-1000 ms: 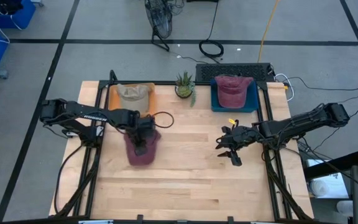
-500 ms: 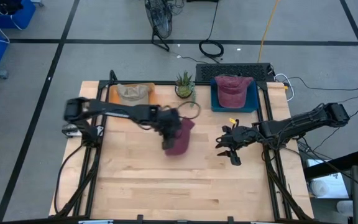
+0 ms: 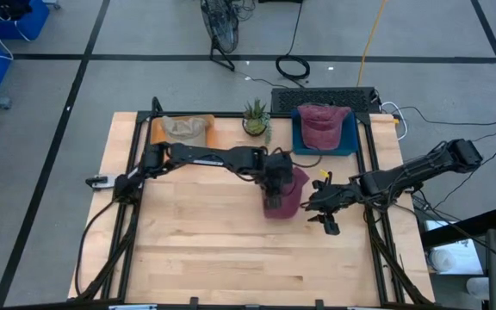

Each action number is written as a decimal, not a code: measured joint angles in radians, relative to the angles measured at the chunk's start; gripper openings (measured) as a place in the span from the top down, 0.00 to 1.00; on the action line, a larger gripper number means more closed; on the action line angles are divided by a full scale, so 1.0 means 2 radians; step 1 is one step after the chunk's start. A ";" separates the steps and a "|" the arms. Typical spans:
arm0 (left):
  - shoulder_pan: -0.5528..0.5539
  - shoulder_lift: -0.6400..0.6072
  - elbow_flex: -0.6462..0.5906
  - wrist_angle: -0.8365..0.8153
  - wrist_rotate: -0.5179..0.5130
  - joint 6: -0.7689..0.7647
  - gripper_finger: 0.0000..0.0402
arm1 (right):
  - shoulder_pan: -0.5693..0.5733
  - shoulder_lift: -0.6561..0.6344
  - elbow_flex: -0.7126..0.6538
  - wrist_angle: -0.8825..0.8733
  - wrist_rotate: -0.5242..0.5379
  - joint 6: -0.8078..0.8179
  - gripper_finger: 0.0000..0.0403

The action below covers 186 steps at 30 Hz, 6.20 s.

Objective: Pick & Place hat
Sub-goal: Put the red cap into the blue bin

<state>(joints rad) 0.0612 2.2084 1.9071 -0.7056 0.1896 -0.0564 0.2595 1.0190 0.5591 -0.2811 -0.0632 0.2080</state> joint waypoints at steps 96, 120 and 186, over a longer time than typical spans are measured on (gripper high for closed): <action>-0.142 -0.369 -0.671 0.763 -0.214 -0.027 0.67 | -0.124 -0.008 0.202 -0.232 0.138 -0.244 0.99; -0.143 -0.369 -0.671 0.763 -0.218 -0.026 0.67 | -0.419 0.059 0.267 -0.268 0.066 -0.531 0.99; -0.149 -0.368 -0.671 0.765 -0.218 -0.035 0.67 | -0.510 0.084 0.164 -0.181 0.099 -0.152 0.77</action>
<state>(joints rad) -0.2375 1.4715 0.5652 0.8242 -0.2468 -0.1257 -0.7601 1.1875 0.8880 -0.6435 0.1348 -0.0966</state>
